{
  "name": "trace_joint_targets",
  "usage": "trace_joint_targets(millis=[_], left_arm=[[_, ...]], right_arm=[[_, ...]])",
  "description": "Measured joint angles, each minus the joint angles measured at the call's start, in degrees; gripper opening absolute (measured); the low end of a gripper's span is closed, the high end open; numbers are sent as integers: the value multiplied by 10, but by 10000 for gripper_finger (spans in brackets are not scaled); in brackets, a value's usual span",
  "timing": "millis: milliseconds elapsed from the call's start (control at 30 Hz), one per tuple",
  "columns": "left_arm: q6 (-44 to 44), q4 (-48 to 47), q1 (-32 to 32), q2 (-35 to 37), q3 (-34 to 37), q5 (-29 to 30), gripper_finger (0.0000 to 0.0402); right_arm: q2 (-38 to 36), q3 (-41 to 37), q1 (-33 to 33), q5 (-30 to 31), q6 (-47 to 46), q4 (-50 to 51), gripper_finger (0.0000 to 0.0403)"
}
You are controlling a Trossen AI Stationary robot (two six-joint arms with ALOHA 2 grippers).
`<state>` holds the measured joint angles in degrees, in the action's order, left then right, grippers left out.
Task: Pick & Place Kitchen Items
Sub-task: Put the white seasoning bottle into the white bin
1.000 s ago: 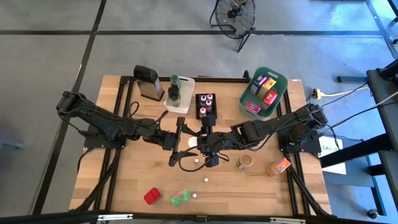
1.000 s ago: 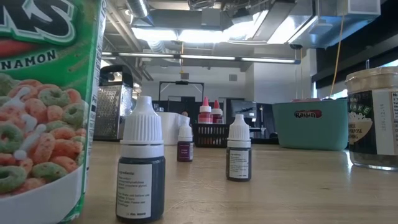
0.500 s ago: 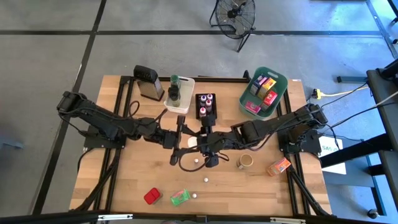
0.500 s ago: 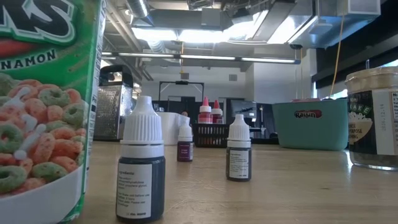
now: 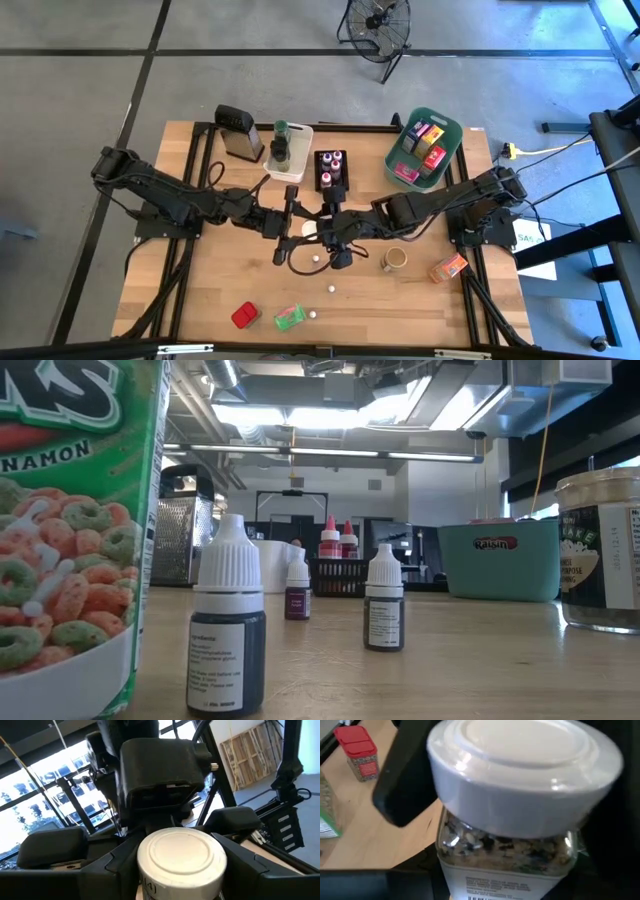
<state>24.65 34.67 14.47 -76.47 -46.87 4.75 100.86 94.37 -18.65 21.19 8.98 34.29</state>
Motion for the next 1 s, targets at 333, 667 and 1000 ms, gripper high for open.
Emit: trace_joint_targets(millis=[333,667,1000], left_arm=[[1,-23,1,5,0,-4,201],[16,-147,-11,111,3,80,201],[-89,-50,-185,230,181,48,201]], right_arm=[[0,1,0,-12,-61,54,290],[-1,1,-9,118,-226,242,299],[-1,-27,-74,231,-321,315,300]])
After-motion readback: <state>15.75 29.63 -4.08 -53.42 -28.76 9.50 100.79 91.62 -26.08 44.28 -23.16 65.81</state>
